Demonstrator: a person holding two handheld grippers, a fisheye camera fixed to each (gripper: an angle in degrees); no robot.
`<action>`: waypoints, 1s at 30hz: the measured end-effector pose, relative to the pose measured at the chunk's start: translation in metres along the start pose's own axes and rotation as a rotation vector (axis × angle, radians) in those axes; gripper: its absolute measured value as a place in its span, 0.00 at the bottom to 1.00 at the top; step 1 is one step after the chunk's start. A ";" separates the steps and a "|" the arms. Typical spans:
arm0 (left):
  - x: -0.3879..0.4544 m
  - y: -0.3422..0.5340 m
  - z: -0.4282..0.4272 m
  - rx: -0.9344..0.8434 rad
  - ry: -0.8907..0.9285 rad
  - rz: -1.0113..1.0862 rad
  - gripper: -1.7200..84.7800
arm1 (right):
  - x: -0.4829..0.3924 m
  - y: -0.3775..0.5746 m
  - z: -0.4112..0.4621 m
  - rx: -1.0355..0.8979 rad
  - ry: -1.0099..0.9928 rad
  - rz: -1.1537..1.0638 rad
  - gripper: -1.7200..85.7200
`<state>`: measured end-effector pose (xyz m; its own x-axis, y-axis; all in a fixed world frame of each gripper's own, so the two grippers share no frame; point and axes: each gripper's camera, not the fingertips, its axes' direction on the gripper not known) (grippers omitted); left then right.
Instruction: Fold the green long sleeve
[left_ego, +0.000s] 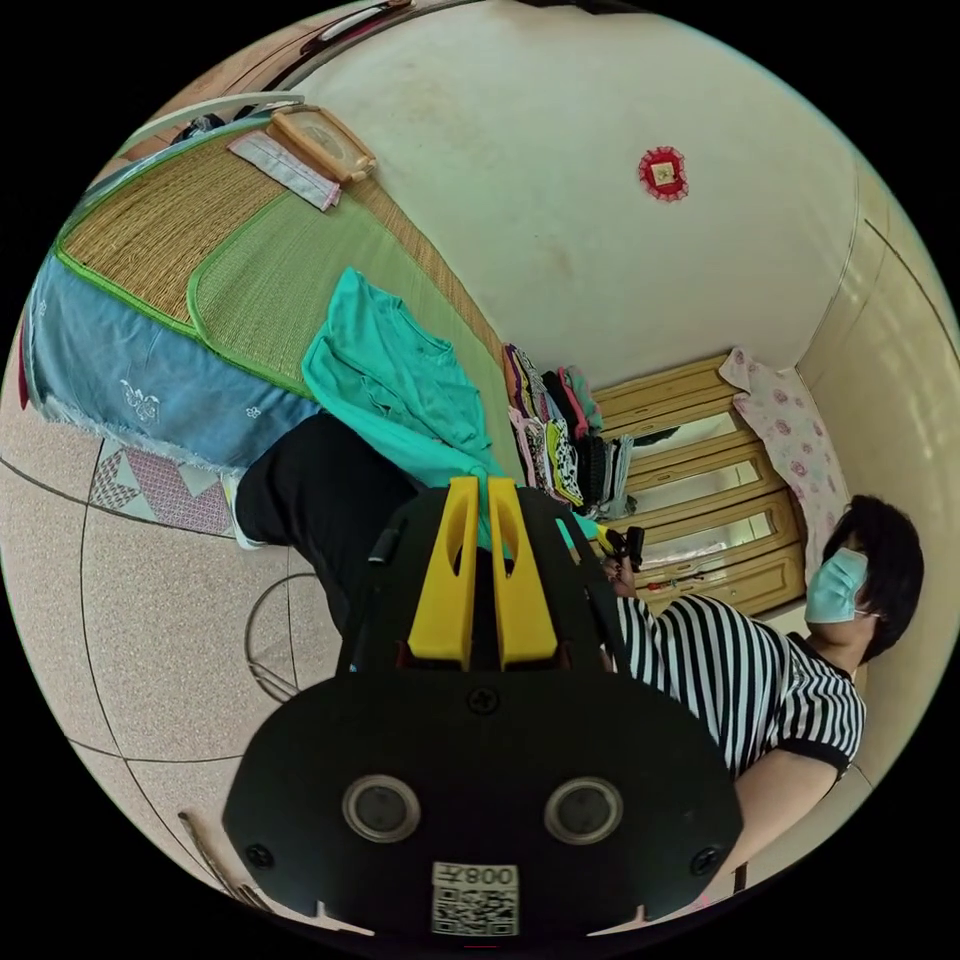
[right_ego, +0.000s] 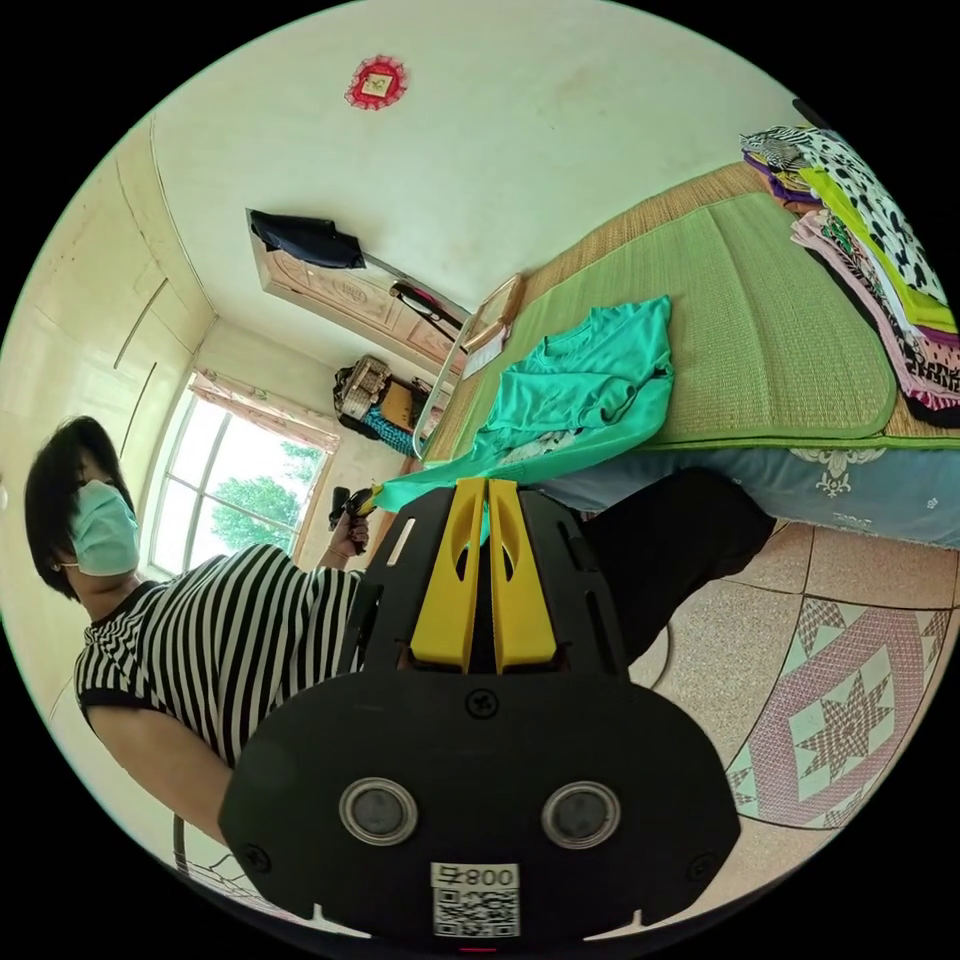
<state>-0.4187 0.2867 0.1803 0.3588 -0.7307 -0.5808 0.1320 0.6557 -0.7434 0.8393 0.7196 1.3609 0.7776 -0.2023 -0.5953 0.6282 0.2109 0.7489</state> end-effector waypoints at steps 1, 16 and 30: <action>0.000 -0.005 0.001 0.003 0.012 -0.002 0.04 | 0.001 -0.005 0.000 0.004 -0.004 0.003 0.02; 0.014 -0.184 0.030 0.013 0.042 -0.029 0.04 | 0.027 -0.174 0.005 0.037 0.026 0.030 0.02; -0.023 -0.384 0.103 -0.013 -0.011 -0.238 0.04 | 0.116 -0.394 0.079 -0.112 0.106 0.197 0.02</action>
<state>-0.3825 0.0716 0.5131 0.3289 -0.8622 -0.3854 0.2024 0.4630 -0.8630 0.6801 0.5371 1.0200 0.8801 -0.0466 -0.4726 0.4586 0.3418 0.8203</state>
